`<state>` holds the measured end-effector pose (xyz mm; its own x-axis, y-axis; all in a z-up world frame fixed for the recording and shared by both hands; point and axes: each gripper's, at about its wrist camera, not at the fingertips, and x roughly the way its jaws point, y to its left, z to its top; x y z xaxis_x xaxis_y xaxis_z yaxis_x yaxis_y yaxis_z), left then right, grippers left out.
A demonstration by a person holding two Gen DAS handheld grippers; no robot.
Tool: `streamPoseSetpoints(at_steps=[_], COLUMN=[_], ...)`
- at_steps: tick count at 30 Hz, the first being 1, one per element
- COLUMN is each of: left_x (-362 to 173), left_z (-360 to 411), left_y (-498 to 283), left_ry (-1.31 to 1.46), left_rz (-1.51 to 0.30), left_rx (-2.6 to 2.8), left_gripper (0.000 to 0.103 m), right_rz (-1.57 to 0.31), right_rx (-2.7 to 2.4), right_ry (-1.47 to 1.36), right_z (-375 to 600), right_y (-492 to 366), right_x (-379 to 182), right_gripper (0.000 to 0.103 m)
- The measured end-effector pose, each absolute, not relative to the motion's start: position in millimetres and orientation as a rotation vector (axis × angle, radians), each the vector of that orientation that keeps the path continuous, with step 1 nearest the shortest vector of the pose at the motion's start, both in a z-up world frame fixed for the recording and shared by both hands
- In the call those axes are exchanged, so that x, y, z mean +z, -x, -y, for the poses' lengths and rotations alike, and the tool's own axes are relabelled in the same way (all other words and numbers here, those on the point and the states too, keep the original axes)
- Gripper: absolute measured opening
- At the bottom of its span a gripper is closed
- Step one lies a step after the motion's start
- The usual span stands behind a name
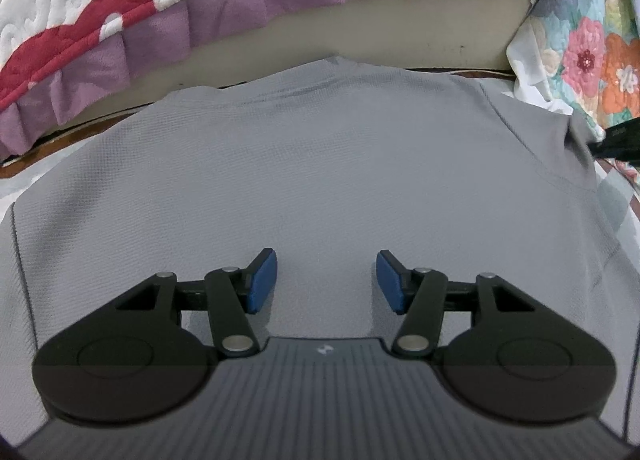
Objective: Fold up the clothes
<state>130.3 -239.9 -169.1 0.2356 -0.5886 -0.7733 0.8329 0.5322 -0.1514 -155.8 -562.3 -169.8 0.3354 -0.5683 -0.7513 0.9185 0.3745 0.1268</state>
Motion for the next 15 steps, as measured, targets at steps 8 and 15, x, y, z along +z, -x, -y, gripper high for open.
streamPoseSetpoints(at_steps=[8, 15], left_x=[-169.1, -165.5], left_z=[233.9, 230.5], left_y=[-132.2, -134.8], left_ry=[-0.328, -0.337], left_rz=[-0.917, -0.949], left_rx=[-0.977, -0.956], left_gripper=[0.054, 0.055], right_rz=[-0.707, -0.516], right_rx=[-1.204, -1.171], right_ry=[-0.596, -0.889], right_z=[558.7, 551.1], right_y=[212.6, 251.6], right_x=[-183.0, -173.9], right_gripper=[0.013, 0.028])
